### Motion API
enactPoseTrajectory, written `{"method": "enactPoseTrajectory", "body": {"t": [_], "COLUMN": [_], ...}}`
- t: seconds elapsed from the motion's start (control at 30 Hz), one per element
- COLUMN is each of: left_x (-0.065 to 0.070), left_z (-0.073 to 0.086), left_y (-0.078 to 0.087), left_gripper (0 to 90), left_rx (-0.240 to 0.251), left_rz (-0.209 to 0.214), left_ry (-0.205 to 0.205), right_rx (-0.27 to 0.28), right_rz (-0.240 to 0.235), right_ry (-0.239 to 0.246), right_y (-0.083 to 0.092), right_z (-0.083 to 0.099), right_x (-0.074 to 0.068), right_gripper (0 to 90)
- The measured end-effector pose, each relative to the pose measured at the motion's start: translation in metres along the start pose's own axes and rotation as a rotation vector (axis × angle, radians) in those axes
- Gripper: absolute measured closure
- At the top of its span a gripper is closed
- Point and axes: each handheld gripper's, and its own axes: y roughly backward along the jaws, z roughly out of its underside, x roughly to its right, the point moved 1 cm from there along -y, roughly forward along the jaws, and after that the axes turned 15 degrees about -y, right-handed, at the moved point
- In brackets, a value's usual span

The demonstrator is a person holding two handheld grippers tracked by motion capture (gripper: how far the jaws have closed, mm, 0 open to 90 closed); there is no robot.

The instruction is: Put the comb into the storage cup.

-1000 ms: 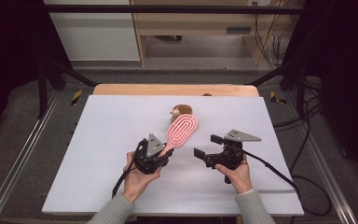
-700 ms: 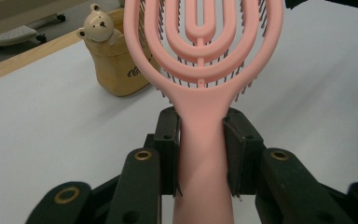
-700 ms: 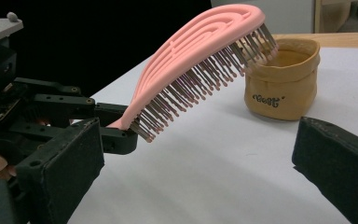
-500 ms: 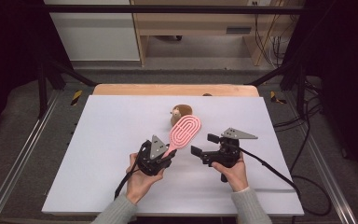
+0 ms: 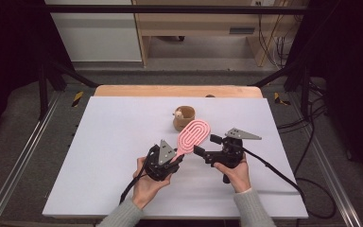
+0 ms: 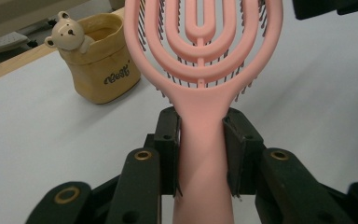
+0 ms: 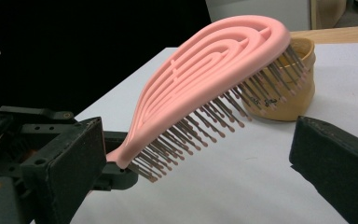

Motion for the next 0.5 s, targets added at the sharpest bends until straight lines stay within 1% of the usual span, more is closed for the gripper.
{"method": "enactPoseTrajectory", "body": {"t": [0.3, 0.5], "left_x": [0.0058, 0.0102], "left_z": [-0.0018, -0.0039], "left_y": [-0.0002, 0.0003], "left_gripper": [69.0, 69.0], "left_rx": [0.005, 0.012], "left_rz": [0.011, 0.02], "left_ry": [-0.01, -0.019], "right_rx": [0.002, 0.003], "right_rz": [-0.005, -0.014], "right_ry": [-0.013, -0.029], "right_y": [-0.0017, -0.0034], "right_z": [-0.0013, -0.0016], "right_x": [0.0006, 0.0012], "right_gripper": [7.3, 11.1]}}
